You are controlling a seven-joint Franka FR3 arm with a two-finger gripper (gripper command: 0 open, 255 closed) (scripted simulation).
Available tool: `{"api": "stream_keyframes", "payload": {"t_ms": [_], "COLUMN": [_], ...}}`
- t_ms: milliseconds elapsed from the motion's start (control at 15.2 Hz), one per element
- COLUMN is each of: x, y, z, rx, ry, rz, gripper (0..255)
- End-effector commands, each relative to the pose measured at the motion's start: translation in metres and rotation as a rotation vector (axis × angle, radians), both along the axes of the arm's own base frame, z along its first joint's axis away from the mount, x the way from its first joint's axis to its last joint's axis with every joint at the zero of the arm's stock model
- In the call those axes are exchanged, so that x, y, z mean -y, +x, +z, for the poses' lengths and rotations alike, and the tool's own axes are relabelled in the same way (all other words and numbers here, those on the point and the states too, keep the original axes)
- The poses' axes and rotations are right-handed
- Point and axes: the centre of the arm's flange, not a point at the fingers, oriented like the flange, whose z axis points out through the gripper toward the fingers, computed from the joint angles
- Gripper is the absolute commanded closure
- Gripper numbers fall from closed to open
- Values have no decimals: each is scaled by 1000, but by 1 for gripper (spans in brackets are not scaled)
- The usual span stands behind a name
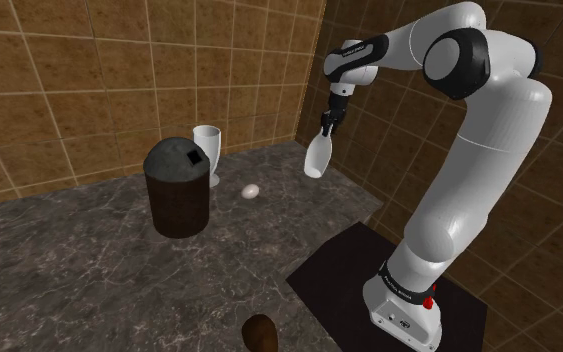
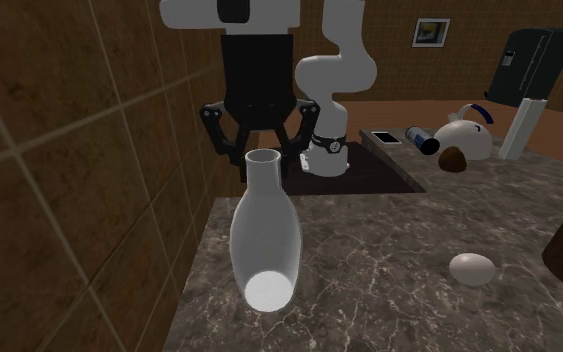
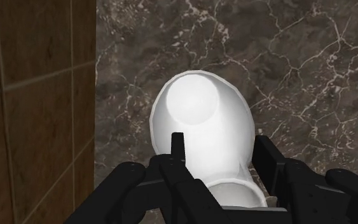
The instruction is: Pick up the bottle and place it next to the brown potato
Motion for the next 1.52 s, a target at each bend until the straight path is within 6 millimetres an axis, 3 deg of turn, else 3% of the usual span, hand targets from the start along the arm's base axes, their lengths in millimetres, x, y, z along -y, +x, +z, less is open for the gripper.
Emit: {"api": "stream_keyframes", "payload": {"t_ms": [0,396,1452], "x": [0,0,0], "y": [0,0,0], "z": [0,0,84], "rx": [0,0,0], "ry": [0,0,0], "rz": [0,0,0], "gripper": [255,255,255]}}
